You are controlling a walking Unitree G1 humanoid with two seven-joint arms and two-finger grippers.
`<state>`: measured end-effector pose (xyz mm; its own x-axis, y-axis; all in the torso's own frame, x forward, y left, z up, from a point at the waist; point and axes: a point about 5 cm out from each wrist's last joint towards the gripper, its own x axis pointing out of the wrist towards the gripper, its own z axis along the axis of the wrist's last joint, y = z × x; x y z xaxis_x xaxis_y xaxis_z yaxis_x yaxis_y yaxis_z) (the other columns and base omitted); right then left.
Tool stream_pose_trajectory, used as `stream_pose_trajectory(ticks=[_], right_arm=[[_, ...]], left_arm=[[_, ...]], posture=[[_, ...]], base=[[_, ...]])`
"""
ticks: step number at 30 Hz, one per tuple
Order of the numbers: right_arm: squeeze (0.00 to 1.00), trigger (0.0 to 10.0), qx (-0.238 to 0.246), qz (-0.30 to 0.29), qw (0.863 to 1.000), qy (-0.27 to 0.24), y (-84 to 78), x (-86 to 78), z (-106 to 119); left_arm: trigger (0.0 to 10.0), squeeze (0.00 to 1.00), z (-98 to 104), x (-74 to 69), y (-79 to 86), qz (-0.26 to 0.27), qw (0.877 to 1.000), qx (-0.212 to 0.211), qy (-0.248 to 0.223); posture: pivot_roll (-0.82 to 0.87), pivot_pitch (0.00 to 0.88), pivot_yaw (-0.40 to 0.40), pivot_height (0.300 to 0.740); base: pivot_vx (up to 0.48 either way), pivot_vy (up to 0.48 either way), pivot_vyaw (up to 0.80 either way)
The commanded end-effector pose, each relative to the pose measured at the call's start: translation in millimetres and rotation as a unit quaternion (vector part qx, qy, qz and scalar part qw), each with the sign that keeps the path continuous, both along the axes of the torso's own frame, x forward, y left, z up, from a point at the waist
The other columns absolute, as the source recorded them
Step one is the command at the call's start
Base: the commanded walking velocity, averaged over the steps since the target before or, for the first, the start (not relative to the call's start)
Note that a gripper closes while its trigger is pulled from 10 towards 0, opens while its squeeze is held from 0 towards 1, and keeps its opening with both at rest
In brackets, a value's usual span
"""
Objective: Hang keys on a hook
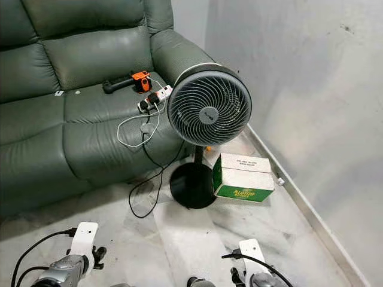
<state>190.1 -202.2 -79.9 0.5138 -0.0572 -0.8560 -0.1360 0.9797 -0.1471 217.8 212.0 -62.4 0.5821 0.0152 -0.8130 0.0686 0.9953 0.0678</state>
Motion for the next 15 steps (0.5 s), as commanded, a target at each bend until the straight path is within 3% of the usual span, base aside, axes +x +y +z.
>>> stream_pose_trajectory(ticks=[1, 15], right_arm=[[0.0, 10.0, 0.003, -0.011, 1.0, 0.005, 1.0, -4.7, -2.5], [0.0, 10.0, 0.009, -0.01, 1.0, 0.008, 6.7, -5.0, -3.6]], left_arm=[[10.0, 0.0, -3.8, -7.3, 2.8, -0.006, 1.0, 0.004, 0.017], [10.0, 0.0, -0.7, -3.8, 7.0, -0.025, 1.0, 0.009, 0.017]], posture=[[-0.03, 0.173, 0.021, 0.74], [-0.03, 0.181, 0.024, 0.74]], base=[[0.0, 0.0, -0.67], [0.0, 0.0, -0.66]])
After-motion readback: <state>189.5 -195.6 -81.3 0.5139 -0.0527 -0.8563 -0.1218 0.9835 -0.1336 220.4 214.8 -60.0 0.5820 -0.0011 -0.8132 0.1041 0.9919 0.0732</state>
